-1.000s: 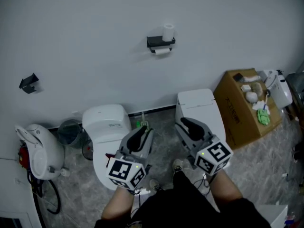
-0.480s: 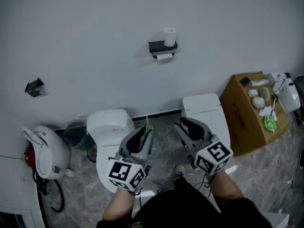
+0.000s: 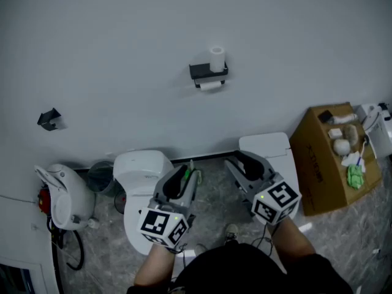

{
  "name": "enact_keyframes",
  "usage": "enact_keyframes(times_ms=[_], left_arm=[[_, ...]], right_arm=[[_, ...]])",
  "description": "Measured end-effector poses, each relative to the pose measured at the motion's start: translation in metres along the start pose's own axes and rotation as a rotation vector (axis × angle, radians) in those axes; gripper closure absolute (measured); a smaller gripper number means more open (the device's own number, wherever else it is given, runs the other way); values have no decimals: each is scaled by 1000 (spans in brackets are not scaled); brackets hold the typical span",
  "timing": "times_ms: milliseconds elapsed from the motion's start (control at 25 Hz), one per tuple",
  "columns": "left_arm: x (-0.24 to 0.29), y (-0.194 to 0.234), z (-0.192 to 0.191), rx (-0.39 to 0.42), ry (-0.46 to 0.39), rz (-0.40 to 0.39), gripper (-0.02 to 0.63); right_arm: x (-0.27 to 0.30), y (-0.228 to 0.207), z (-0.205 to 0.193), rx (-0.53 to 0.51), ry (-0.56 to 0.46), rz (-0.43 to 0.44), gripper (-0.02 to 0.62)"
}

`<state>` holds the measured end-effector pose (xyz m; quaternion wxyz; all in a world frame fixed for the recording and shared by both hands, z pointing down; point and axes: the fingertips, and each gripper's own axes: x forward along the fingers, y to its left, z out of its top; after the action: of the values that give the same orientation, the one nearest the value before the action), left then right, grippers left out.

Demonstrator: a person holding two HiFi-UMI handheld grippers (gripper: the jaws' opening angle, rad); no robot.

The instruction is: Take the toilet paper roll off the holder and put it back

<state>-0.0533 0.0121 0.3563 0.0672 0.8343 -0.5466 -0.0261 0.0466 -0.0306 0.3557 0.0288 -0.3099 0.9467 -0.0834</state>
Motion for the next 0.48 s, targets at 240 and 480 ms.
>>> enact_keyframes(times_ms=[240, 480], left_arm=[[42, -9, 0, 15, 3, 44, 508], [69, -15, -1, 29, 29, 73, 502]], right_arm=[[6, -46, 5, 24, -7, 55, 453], [13, -75, 7, 43, -15, 90, 443]])
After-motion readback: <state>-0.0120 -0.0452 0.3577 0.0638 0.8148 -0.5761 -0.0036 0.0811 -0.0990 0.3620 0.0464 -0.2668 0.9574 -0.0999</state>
